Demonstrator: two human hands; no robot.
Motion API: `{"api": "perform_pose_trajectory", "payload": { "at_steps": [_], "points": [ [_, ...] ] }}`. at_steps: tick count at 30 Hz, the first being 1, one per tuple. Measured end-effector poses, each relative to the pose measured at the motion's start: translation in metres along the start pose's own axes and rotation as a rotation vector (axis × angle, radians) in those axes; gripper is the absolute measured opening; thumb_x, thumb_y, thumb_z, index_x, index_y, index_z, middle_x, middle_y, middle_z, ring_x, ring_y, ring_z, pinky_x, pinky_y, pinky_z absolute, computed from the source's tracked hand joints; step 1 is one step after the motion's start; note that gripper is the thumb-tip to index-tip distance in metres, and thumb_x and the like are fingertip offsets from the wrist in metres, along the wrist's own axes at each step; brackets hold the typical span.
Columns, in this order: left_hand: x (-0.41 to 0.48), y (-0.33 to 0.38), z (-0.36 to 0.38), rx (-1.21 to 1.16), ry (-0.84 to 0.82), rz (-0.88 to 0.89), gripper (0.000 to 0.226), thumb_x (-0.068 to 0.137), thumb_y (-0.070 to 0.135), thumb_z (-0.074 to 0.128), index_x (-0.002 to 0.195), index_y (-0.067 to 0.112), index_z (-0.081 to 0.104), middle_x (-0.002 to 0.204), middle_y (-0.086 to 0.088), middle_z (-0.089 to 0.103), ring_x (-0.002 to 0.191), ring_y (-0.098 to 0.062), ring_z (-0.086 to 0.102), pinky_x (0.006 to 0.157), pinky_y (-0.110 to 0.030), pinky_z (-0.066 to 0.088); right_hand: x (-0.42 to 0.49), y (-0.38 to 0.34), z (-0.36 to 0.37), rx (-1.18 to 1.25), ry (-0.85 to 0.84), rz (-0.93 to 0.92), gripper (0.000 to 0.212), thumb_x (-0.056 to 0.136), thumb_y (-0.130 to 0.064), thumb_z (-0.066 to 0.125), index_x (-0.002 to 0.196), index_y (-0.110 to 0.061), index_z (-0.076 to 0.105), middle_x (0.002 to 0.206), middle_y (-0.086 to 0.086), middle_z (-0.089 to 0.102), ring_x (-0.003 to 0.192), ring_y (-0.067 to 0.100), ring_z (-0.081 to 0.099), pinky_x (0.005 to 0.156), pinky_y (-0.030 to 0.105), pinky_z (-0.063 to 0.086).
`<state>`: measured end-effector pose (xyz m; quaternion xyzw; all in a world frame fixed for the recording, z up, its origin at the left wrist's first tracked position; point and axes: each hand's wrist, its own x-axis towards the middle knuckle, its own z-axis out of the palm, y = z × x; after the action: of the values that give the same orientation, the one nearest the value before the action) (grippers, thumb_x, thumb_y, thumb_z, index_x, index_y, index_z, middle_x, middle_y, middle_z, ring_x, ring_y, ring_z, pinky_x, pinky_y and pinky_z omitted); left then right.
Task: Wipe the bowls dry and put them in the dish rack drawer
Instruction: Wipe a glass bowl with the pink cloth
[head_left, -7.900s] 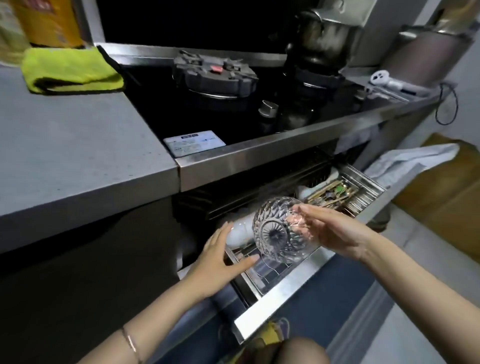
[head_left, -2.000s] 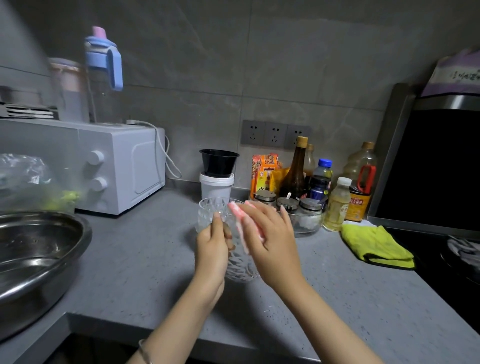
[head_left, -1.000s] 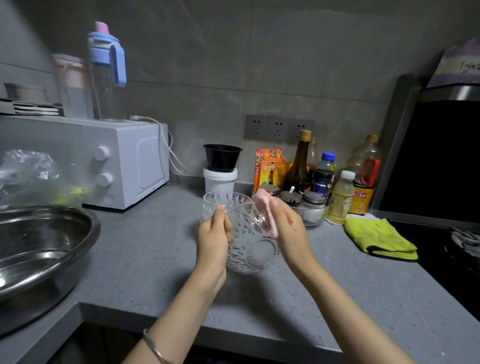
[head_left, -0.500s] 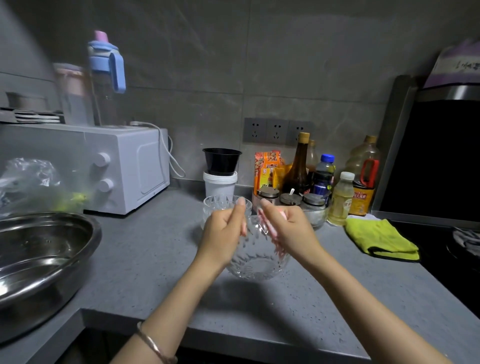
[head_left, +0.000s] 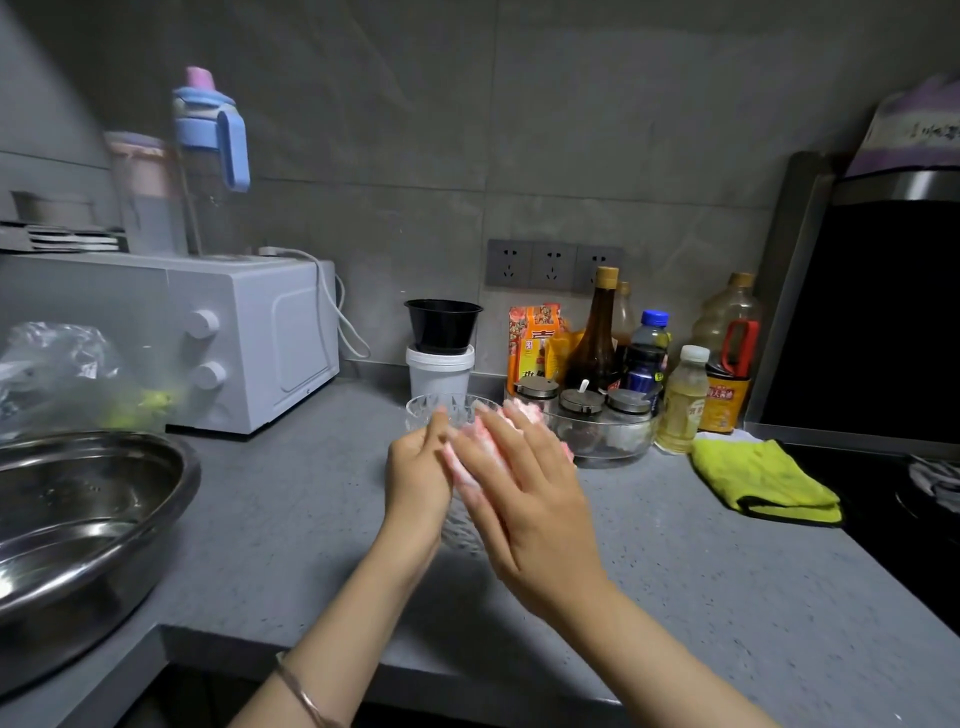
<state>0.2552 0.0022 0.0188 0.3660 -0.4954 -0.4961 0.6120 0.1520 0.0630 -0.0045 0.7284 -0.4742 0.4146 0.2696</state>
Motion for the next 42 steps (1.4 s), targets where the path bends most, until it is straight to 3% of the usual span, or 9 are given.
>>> {"api": "perform_pose_trajectory", "payload": {
  "at_steps": [7, 14, 18, 24, 27, 30, 33, 36, 42],
  "points": [
    [-0.007, -0.003, 0.003, -0.053, 0.07, 0.041, 0.047, 0.095, 0.039, 0.051, 0.058, 0.012, 0.044, 0.06, -0.009, 0.038, 0.059, -0.019, 0.036, 0.059, -0.031, 0.031, 0.026, 0.006, -0.012, 0.69, 0.038, 0.557, 0.025, 0.098, -0.048, 0.037, 0.105, -0.047, 0.061, 0.099, -0.022, 0.065, 0.093, -0.006, 0.059, 0.076, 0.018, 0.05],
    [-0.004, -0.015, -0.005, -0.209, 0.086, -0.069, 0.037, 0.092, 0.046, 0.053, 0.093, 0.01, 0.061, 0.086, -0.015, 0.056, 0.079, -0.027, 0.052, 0.076, -0.041, 0.042, 0.023, 0.01, -0.016, 0.995, 0.043, 1.12, 0.044, 0.096, -0.044, 0.041, 0.089, -0.01, 0.067, 0.077, 0.016, 0.068, 0.071, 0.03, 0.067, 0.057, 0.037, 0.052],
    [0.0, -0.009, -0.012, -0.006, -0.093, -0.034, 0.047, 0.096, 0.044, 0.044, 0.089, 0.003, 0.065, 0.077, -0.017, 0.058, 0.075, -0.023, 0.056, 0.071, -0.029, 0.045, 0.03, 0.023, -0.018, 0.905, -0.007, 1.038, 0.054, 0.095, -0.042, 0.047, 0.078, 0.007, 0.064, 0.063, 0.014, 0.056, 0.057, 0.023, 0.053, 0.048, 0.024, 0.039],
    [-0.01, 0.01, -0.003, 0.254, -0.175, 0.206, 0.06, 0.099, 0.031, 0.043, 0.041, 0.018, 0.037, 0.033, 0.007, 0.033, 0.033, -0.002, 0.032, 0.042, -0.014, 0.029, 0.031, 0.02, -0.017, 0.808, -0.054, 0.775, 0.053, 0.098, -0.032, 0.046, 0.048, -0.014, 0.047, 0.046, 0.008, 0.044, 0.041, 0.011, 0.037, 0.044, 0.02, 0.03],
    [-0.005, 0.002, -0.006, 0.131, -0.045, 0.122, 0.056, 0.097, 0.036, 0.049, 0.046, 0.016, 0.036, 0.041, 0.005, 0.034, 0.04, -0.008, 0.034, 0.046, -0.018, 0.029, 0.018, 0.011, -0.01, 0.827, 0.04, 0.652, 0.048, 0.099, -0.044, 0.038, 0.087, -0.01, 0.07, 0.077, 0.01, 0.067, 0.07, 0.009, 0.062, 0.062, 0.023, 0.048],
    [0.003, -0.005, -0.008, -0.112, 0.081, -0.046, 0.039, 0.079, 0.05, 0.054, 0.076, 0.011, 0.057, 0.072, -0.01, 0.052, 0.066, -0.022, 0.048, 0.064, -0.033, 0.04, -0.004, 0.002, 0.001, 0.589, 0.072, 0.392, 0.044, 0.101, -0.044, 0.022, 0.142, -0.035, 0.035, 0.143, -0.01, 0.045, 0.134, 0.005, 0.038, 0.109, 0.023, 0.032],
    [0.005, -0.005, -0.007, -0.192, 0.109, -0.113, 0.032, 0.09, 0.041, 0.051, 0.084, 0.01, 0.057, 0.079, -0.012, 0.054, 0.07, -0.024, 0.05, 0.066, -0.033, 0.042, -0.017, -0.006, 0.009, 0.183, -0.022, 0.133, 0.05, 0.102, -0.042, 0.017, 0.151, -0.03, 0.017, 0.159, 0.002, 0.012, 0.147, 0.022, 0.009, 0.119, 0.042, 0.011],
    [0.001, -0.004, -0.003, -0.166, 0.029, -0.128, 0.039, 0.099, 0.027, 0.046, 0.068, 0.007, 0.059, 0.058, -0.002, 0.064, 0.053, -0.014, 0.062, 0.053, -0.02, 0.048, -0.006, -0.005, 0.009, -0.047, 0.011, -0.063, 0.045, 0.102, -0.038, 0.028, 0.143, -0.026, 0.041, 0.151, 0.007, 0.034, 0.142, 0.029, 0.026, 0.116, 0.049, 0.019],
    [-0.007, -0.004, 0.002, -0.112, 0.028, -0.065, 0.027, 0.096, 0.031, 0.05, 0.083, 0.008, 0.057, 0.072, -0.012, 0.051, 0.065, -0.02, 0.049, 0.062, -0.028, 0.04, 0.026, 0.001, -0.01, 0.317, 0.033, 0.336, 0.034, 0.095, -0.047, 0.04, 0.12, -0.036, 0.061, 0.113, -0.016, 0.062, 0.105, -0.001, 0.055, 0.086, 0.028, 0.049]
  ]
}}
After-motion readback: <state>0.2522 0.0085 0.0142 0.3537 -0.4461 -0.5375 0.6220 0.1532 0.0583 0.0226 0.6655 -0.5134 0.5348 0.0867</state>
